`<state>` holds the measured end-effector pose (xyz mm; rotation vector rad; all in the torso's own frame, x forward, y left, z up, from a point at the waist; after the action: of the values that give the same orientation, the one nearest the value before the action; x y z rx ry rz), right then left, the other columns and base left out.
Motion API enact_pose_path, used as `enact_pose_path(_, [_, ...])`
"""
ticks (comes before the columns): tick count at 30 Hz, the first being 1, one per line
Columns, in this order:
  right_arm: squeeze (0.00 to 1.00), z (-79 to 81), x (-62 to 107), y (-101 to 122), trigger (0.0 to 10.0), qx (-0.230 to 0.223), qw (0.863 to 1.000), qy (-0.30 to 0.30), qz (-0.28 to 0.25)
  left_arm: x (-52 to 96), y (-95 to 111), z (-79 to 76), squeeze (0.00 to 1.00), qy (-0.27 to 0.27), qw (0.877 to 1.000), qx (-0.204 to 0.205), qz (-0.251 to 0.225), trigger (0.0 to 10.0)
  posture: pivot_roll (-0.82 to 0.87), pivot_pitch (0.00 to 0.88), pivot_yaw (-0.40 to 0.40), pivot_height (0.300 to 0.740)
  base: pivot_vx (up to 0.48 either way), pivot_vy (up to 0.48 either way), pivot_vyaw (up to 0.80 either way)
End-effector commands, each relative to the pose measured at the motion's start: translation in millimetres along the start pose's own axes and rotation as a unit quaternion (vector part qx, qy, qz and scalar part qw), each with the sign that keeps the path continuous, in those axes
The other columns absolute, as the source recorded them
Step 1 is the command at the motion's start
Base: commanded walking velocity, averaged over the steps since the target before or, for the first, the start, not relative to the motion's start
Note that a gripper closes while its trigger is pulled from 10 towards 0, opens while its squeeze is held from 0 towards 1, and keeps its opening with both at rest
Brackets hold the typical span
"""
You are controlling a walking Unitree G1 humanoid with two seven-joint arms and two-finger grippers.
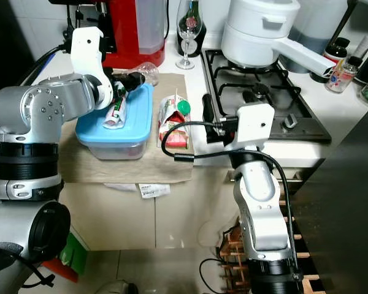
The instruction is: Restocking fridge
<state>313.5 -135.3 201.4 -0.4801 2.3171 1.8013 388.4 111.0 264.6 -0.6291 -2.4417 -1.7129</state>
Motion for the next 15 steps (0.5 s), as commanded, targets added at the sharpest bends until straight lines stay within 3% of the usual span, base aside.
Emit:
enact_pose_path(1, [0.08, -2.7, 2.2, 4.5, 10.0, 0.002, 1.000, -0.008, -0.006, 5.0, 3.2, -4.5, 0.00, 0.003, 1.000, -0.010, 0.014, 10.0, 0.04, 0.016, 0.010, 0.740, 0.000, 0.000, 0.00])
enact_pose_path(5, [0.08, -1.6, 2.9, 2.8, 10.0, 0.001, 1.000, -0.006, -0.002, 0.8, -5.9, 10.8, 0.00, 0.032, 0.999, 0.012, 0.020, 10.0, 0.04, 0.016, 0.010, 0.740, 0.000, 0.000, 0.00])
enact_pose_path(12, [0.08, -5.4, 0.3, 4.5, 10.0, 0.005, 1.000, -0.010, -0.005, -4.6, -21.7, 17.0, 0.00, 0.045, 0.997, 0.042, 0.042, 10.0, 0.03, 0.017, 0.002, 0.740, 0.000, 0.000, 0.00])
enact_pose_path(13, [0.08, -7.5, -0.7, 5.9, 10.0, 0.008, 1.000, -0.010, -0.007, -8.2, -31.8, 18.5, 0.00, 0.045, 0.996, 0.048, 0.055, 6.7, 0.02, 0.017, -0.007, 0.740, 0.000, 0.000, 0.00])
enact_pose_path(14, [0.08, -8.6, -1.4, 6.3, 10.0, 0.009, 1.000, -0.010, -0.008, -10.3, -37.0, 20.2, 0.00, 0.047, 0.996, 0.050, 0.060, 0.7, 0.02, 0.016, -0.009, 0.740, 0.000, 0.000, 0.00])
enact_pose_path(15, [0.08, -9.2, -1.8, 6.6, 10.0, 0.010, 1.000, -0.010, -0.008, -11.6, -40.5, 21.4, 0.00, 0.049, 0.995, 0.052, 0.064, 0.0, 0.02, 0.016, -0.009, 0.740, 0.000, 0.000, 0.00])
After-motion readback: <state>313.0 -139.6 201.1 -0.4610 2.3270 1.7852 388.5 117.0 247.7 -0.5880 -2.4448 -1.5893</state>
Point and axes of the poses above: a point about 5 cm out from each wrist's last joint towards the gripper, its own x axis pointing back from the gripper into the wrist, its own y axis along the axis of the wrist's last joint, z = x × y, the point moved 3 cm from there along -x, pointing out of the wrist towards the gripper, and after that the axes turned 12 degrees about x, right-handed, at the moved point
